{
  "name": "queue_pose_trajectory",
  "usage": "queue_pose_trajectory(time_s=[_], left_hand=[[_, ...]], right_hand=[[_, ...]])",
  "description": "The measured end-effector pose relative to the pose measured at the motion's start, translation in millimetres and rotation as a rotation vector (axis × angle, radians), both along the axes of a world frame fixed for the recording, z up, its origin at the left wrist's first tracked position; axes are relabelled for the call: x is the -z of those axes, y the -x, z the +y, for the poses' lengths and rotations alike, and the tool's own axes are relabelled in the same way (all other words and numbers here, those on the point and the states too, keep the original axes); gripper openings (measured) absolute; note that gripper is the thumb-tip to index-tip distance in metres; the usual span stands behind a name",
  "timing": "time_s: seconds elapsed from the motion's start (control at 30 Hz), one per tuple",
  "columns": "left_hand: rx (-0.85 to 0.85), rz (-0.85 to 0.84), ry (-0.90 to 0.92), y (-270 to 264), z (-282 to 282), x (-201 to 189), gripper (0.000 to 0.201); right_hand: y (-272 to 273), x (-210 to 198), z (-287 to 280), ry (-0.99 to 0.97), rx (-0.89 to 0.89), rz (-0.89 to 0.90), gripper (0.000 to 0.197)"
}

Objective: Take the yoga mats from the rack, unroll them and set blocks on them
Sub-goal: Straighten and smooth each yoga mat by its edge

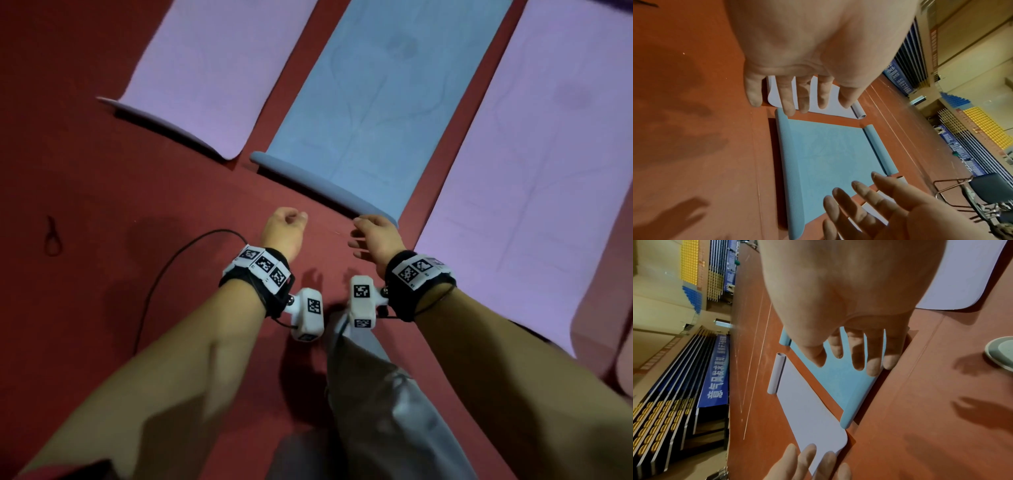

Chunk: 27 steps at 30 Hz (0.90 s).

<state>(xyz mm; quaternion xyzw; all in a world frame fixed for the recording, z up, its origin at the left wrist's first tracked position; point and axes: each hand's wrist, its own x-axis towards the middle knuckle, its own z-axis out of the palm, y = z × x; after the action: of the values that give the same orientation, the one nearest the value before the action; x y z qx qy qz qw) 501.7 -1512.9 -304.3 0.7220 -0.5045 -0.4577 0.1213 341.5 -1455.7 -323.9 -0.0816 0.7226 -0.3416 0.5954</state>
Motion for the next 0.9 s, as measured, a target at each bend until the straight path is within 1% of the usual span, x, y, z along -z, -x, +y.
queue_pose_trajectory(time_s=[0.13, 0.27, 0.4, 0.47, 0.57, 0.77, 0.9], left_hand=[[0.031, -0.011, -0.05, 20, -52, 21, 0.029], [0.076, -0.019, -0.071, 28, -92, 47, 0.026], [0.185, -0.027, -0.128, 29, -115, 76, 0.027], [0.255, -0.036, -0.153, 27, -126, 93, 0.029], [0.356, -0.047, -0.168, 22, -145, 123, 0.03], [0.567, -0.073, -0.17, 15, -167, 200, 0.028], [0.683, -0.091, -0.147, 11, -164, 247, 0.028]], right_hand=[[14, 18, -47, -0.05, 0.041, -0.018, 0.02], [17, 40, -82, -0.064, 0.077, -0.045, 0.01], [14, 65, -97, -0.087, 0.102, -0.052, 0.006], [11, 79, -100, -0.114, 0.146, -0.053, 0.005], [8, 108, -102, -0.129, 0.235, -0.029, 0.012], [-10, 188, -100, -0.152, 0.44, 0.053, 0.02], [-23, 236, -91, -0.134, 0.449, 0.106, 0.032]])
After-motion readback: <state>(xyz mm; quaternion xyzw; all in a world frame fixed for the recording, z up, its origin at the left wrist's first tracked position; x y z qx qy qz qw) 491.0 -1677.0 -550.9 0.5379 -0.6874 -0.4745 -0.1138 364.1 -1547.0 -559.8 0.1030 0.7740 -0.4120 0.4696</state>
